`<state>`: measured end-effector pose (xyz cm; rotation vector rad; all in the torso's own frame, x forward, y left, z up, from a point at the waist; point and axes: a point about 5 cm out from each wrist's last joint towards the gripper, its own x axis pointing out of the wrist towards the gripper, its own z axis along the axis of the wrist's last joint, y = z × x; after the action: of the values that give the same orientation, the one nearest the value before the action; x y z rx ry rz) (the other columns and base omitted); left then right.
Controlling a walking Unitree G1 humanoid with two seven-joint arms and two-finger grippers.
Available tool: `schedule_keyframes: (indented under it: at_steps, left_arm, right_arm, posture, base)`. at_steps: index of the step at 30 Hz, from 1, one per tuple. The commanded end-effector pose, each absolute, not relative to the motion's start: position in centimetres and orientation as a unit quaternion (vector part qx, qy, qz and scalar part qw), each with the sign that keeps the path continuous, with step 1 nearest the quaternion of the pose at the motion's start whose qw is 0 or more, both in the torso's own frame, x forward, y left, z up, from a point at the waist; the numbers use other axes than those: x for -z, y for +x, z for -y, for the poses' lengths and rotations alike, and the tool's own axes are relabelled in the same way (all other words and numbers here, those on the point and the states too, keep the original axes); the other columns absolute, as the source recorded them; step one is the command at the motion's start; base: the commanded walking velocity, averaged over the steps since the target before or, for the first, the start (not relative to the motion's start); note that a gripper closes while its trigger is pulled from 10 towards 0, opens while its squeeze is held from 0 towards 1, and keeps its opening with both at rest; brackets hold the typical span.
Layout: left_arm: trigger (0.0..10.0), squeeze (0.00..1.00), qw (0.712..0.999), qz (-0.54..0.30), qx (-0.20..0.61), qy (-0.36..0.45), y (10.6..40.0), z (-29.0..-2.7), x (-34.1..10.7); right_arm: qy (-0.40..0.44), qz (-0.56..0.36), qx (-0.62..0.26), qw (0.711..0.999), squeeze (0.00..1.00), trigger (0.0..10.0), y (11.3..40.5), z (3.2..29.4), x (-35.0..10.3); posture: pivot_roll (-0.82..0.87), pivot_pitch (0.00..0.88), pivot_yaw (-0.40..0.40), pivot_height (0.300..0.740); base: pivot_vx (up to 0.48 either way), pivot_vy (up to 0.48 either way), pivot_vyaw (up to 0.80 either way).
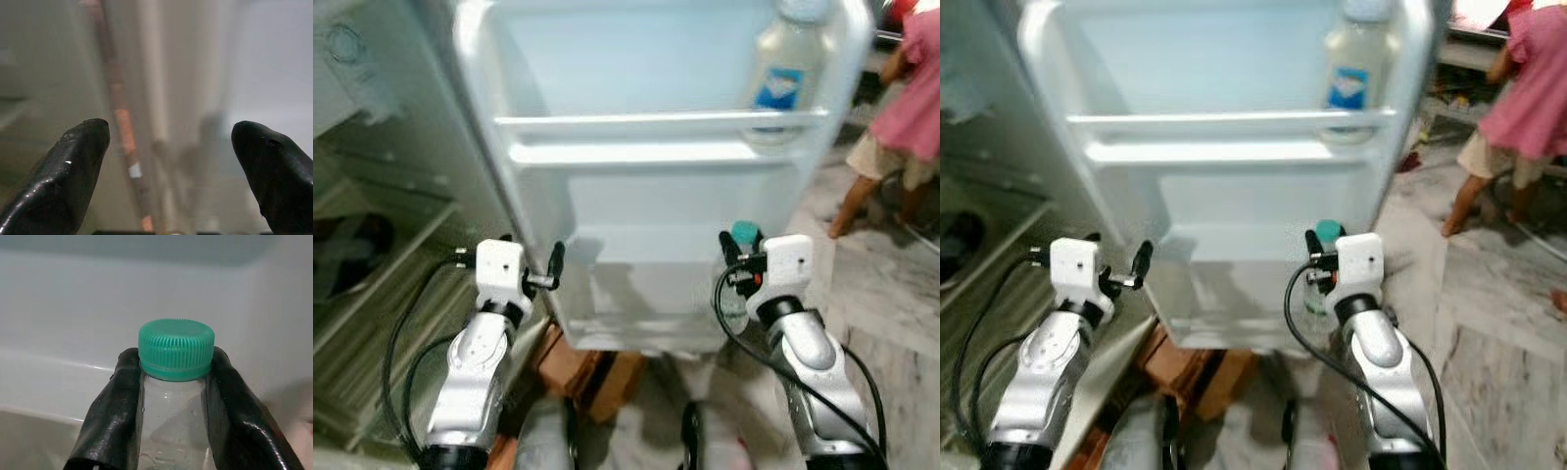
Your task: Restocking fridge
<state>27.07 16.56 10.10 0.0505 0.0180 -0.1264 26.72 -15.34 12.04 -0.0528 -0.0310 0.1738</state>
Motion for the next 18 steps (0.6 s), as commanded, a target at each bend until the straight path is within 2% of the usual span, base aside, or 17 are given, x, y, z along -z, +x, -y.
schedule_keyframes:
  at_steps: [1,10,18]
  left_arm:
    - [10.0,0.00,0.998,-0.007,0.064,0.026,27.0,-16.4,-10.2]
    - [10.0,0.00,0.997,-0.010,0.066,0.026,26.4,-16.0,-10.3]
    - [10.0,0.00,0.997,-0.003,0.060,0.038,26.1,-16.0,-10.6]
  right_arm:
    - [-0.029,0.027,-0.086,0.996,0.00,10.0,26.8,15.5,-12.6]
    - [-0.026,0.009,-0.114,0.993,0.00,10.0,26.5,14.9,-11.6]
    - [-0.038,0.015,-0.133,0.990,0.00,10.0,27.0,14.3,-11.6]
  posture:
    - [0.00,0.045,0.028,0.627]
    - [0.01,0.076,0.031,0.627]
    - [0.03,0.104,0.032,0.578]
  base:
    - [0.000,0.000,0.00]
    - [0.000,0.000,0.00]
    - [0.000,0.000,0.00]
